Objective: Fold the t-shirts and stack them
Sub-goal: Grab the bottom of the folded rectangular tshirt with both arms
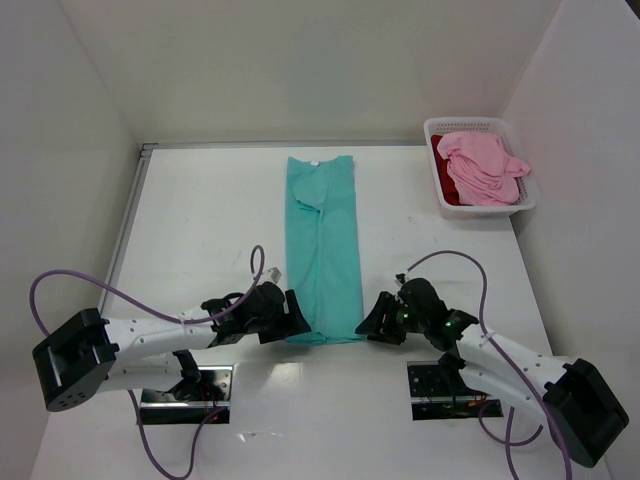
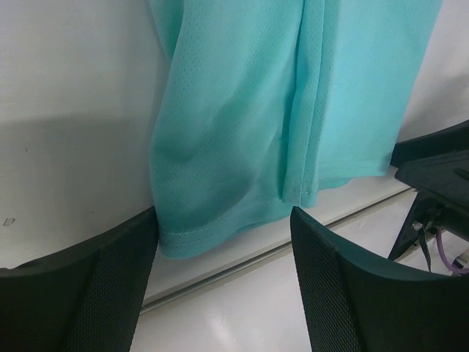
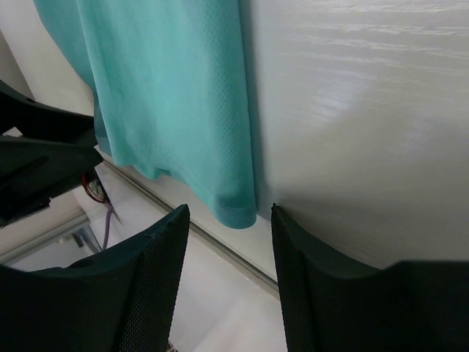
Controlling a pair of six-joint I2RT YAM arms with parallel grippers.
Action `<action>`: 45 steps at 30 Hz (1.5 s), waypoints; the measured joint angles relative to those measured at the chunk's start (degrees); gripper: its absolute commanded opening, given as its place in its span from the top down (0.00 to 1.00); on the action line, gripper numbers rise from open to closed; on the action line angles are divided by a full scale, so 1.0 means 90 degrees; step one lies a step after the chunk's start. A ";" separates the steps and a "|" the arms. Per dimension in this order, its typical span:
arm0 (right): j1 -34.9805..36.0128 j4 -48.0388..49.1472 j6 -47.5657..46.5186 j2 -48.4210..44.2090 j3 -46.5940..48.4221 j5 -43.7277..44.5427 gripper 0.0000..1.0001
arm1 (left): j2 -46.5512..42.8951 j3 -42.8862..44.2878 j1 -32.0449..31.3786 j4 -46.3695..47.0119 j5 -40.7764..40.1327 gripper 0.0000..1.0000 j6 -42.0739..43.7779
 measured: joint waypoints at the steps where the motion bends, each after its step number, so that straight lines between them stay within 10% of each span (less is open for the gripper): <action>1: 0.0061 0.0053 0.0000 0.0061 0.0002 -0.0002 0.46 | 0.0002 0.0000 -0.0002 0.0005 -0.0007 0.21 0.0000; 19: 0.0219 0.0423 0.0075 0.0478 0.0010 0.0163 0.66 | 0.0151 -0.0005 -0.0010 0.0029 -0.0107 0.39 -0.0163; 30: 0.0517 0.0753 0.0100 0.1093 0.0214 0.0330 0.67 | 0.0032 0.0000 -0.0010 -0.0090 -0.0141 0.25 -0.0328; 45: 0.0624 0.0777 0.0073 0.1316 0.0389 0.0614 0.68 | -0.1027 -0.0590 -0.0010 -0.0593 -0.0204 0.37 -0.0665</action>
